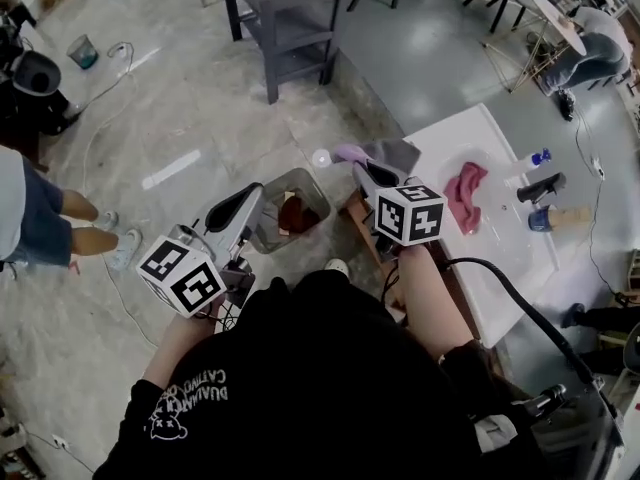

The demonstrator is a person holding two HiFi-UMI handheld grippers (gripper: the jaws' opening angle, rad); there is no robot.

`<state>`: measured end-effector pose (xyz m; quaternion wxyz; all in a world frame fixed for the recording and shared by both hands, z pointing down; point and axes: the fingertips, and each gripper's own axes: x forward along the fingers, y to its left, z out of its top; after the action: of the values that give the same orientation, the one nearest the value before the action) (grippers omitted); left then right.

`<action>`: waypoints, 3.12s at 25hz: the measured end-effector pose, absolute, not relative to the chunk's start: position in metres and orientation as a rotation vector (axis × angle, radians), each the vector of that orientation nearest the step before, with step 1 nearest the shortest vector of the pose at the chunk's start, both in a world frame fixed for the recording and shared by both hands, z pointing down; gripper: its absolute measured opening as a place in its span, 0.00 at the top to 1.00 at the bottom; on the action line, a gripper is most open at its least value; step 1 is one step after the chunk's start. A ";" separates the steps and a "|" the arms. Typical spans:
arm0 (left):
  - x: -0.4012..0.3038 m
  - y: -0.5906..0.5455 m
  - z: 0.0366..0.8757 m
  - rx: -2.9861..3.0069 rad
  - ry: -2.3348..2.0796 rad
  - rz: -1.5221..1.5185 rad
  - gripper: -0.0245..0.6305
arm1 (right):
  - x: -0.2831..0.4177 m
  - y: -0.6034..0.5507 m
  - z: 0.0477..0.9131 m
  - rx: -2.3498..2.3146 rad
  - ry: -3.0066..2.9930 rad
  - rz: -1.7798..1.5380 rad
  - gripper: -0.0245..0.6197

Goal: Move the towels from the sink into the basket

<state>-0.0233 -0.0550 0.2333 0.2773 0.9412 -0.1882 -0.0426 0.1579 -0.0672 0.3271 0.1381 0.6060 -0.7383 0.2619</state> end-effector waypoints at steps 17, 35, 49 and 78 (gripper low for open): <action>-0.168 -0.051 0.259 2.431 -0.765 -0.222 0.96 | -0.019 -0.076 0.344 1.376 -2.241 0.658 0.93; -0.159 -0.080 0.373 2.226 -0.873 -0.077 0.96 | -0.023 -0.098 0.464 1.119 -2.135 0.903 0.93; -0.066 -0.137 0.487 2.100 -0.957 0.156 0.96 | 0.042 -0.141 0.584 0.808 -2.046 1.081 0.93; -0.005 -0.107 0.776 1.892 -0.863 0.325 0.96 | 0.070 -0.120 0.838 0.675 -2.088 1.151 0.93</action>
<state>-0.0050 -0.1069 0.7759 0.4954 0.7808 -0.3562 0.1340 0.0702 -0.1204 0.8375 0.3258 0.2575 -0.7967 0.4392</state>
